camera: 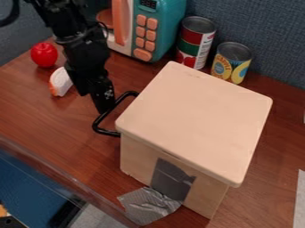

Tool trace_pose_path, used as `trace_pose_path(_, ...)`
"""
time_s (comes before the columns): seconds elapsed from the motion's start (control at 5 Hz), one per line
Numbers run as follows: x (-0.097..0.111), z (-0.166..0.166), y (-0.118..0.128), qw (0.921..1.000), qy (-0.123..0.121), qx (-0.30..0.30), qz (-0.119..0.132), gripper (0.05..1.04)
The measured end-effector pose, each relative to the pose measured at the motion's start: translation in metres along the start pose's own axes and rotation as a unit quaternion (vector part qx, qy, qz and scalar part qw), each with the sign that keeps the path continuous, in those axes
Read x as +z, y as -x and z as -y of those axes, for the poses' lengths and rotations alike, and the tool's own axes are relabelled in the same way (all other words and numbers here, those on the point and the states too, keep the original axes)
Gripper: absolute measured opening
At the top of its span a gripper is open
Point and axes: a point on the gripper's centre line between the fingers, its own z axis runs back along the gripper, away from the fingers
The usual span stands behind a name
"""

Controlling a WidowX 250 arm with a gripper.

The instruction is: Open the drawer

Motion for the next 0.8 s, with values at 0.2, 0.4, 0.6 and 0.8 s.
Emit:
trace_pose_path(0.2, -0.007, 0.005, -0.005, 1.0000, -0.001, -0.004, -0.001, 0.999)
trace_pose_path(0.4, -0.016, 0.009, -0.009, 1.0000, 0.001, -0.003, -0.005, 0.999)
trace_pose_path(0.6, -0.029, 0.013, -0.011, 0.9999, 0.002, -0.008, -0.015, 0.960)
trace_pose_path(0.8, -0.038, 0.010, -0.009, 0.9997, -0.001, -0.005, -0.023, 0.829)
